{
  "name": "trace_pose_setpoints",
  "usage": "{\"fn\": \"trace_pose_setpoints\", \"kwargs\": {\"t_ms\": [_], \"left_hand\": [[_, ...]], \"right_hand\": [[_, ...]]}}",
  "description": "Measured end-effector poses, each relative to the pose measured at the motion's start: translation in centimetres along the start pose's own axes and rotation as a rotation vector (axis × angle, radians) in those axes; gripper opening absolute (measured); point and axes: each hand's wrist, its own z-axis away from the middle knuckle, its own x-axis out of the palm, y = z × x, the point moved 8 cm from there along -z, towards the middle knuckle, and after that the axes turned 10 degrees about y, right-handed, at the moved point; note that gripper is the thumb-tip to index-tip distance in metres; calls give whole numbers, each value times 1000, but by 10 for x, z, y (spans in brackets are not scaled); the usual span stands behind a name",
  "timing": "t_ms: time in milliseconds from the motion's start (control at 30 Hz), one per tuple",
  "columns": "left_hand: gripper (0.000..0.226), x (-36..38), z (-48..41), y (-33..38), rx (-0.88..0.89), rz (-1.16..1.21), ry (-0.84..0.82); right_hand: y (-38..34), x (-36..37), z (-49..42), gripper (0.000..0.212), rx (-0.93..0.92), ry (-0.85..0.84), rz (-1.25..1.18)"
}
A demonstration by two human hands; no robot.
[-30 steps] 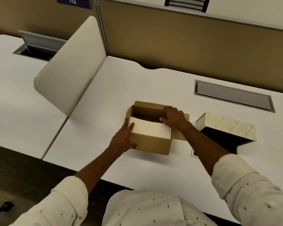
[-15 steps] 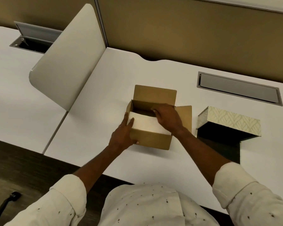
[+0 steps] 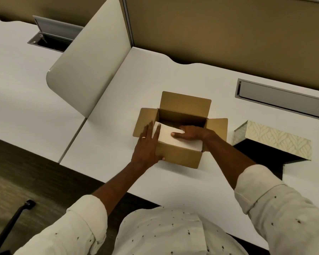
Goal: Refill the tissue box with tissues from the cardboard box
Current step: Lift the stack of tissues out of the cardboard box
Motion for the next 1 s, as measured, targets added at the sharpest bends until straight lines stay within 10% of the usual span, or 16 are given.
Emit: {"fn": "trace_pose_setpoints", "kwargs": {"t_ms": [267,567,1000], "left_hand": [[90,-10,-63,32,175,75,-203],[103,39,-114,21,74,-239,-755],[109,58,-122,23,43,-213,-844]], "right_hand": [[9,-15,-14,80,-46,-157,186],[23,-7,-26,94,52,-318,377],[33,-3,-32,90,33,-360,357]]}}
